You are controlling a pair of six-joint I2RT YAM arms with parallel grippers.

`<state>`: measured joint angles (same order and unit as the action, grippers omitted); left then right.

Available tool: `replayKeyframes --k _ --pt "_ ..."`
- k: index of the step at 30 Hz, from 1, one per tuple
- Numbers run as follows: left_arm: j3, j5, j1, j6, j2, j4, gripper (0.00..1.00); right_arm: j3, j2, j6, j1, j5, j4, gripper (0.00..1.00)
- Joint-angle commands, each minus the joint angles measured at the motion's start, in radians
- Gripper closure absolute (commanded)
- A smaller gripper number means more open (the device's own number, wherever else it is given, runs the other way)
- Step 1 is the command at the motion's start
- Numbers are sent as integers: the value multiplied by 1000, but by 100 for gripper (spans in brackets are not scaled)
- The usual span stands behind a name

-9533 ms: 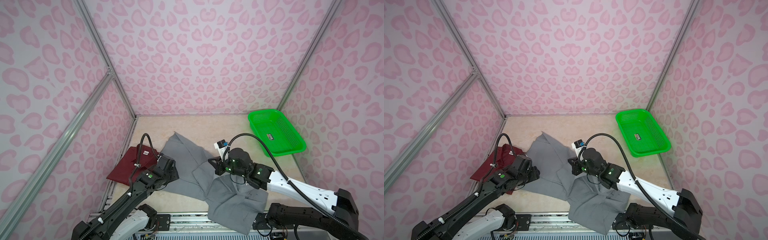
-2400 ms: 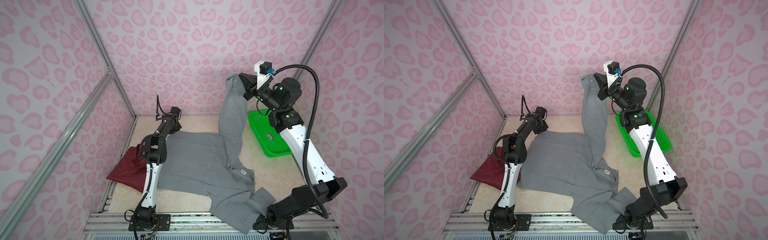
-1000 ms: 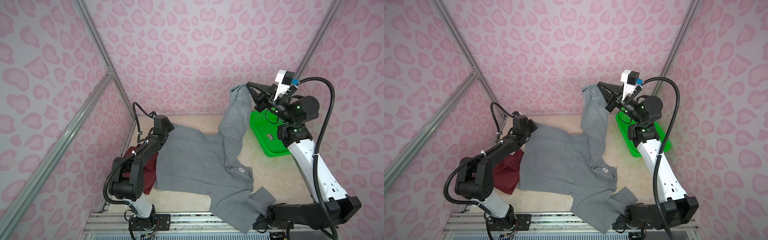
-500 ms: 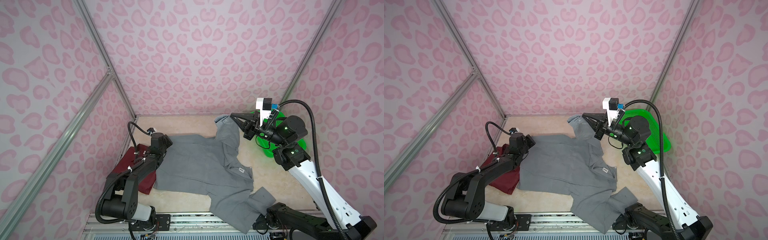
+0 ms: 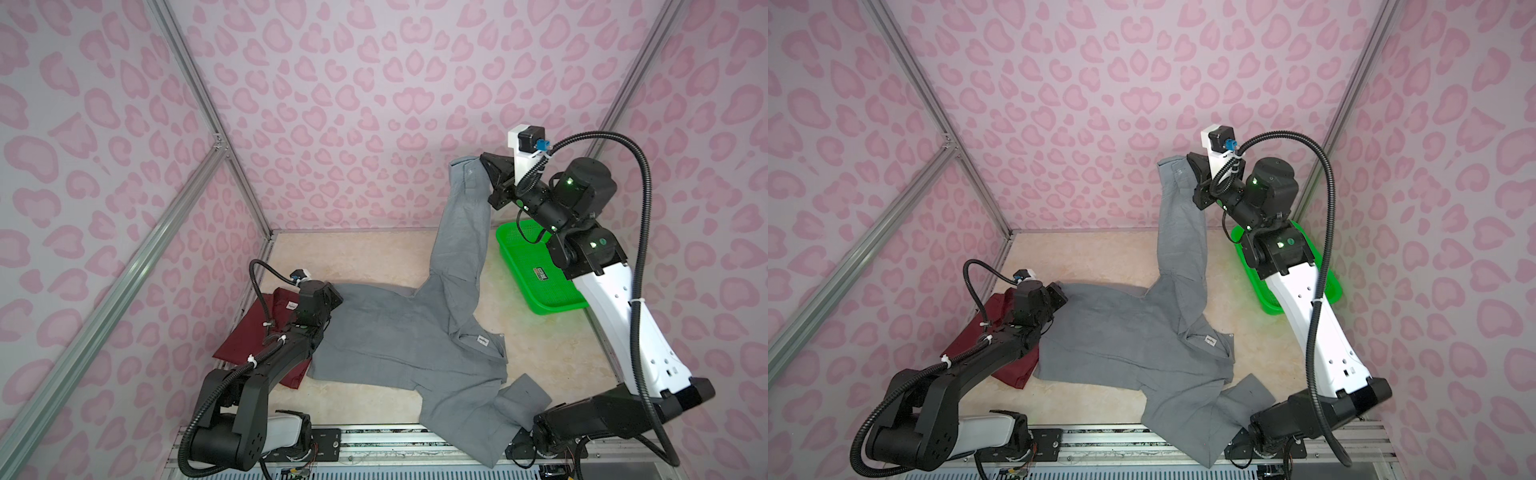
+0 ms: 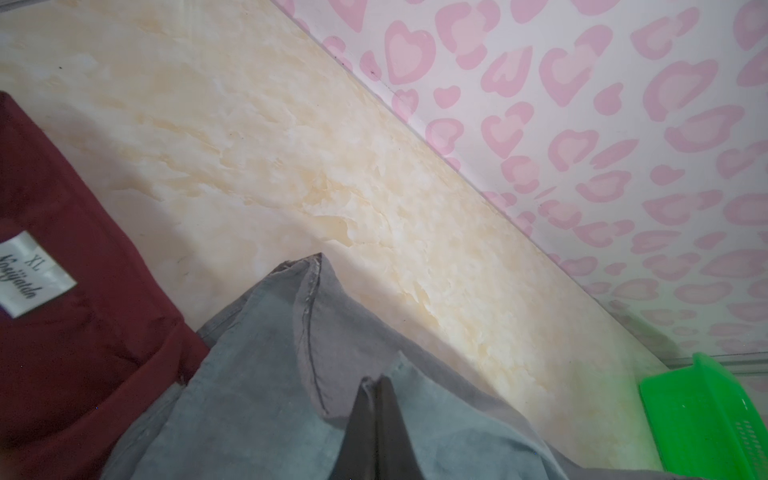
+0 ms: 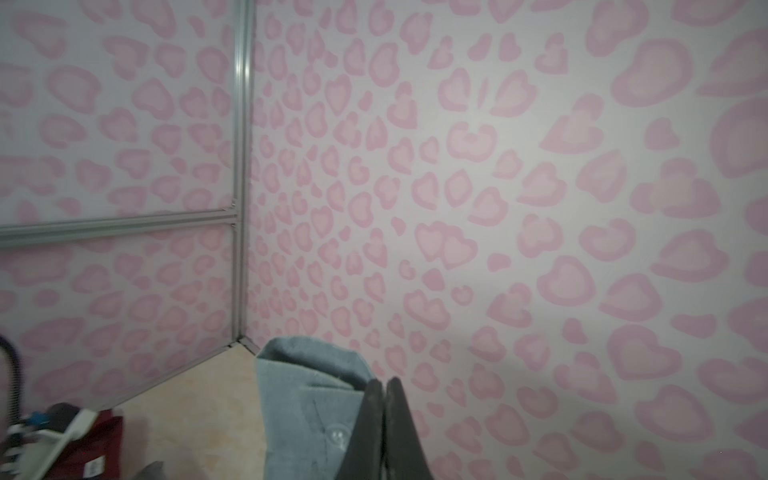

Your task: Fold and stack the long sleeve shirts

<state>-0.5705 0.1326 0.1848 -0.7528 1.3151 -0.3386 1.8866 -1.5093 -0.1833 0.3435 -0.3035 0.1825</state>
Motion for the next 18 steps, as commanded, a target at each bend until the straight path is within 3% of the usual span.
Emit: replayKeyframes --k 1,4,8,10,16,18 --pt "18 20 1 -14 -17 -16 97 27 -108 -205 -23 211 -53 100" --pt "25 22 4 -14 -18 -11 97 92 -214 -192 -71 270 -115 100" --pt "23 25 7 -21 -1 -6 97 135 -308 47 -126 28 -152 100" --pt "23 23 8 -27 9 -9 97 211 -388 85 -105 -20 -46 100" --pt "23 22 16 -43 9 7 97 504 -671 195 -88 3 354 99" --pt "25 18 18 -45 -2 11 97 626 -772 252 -99 46 519 92"
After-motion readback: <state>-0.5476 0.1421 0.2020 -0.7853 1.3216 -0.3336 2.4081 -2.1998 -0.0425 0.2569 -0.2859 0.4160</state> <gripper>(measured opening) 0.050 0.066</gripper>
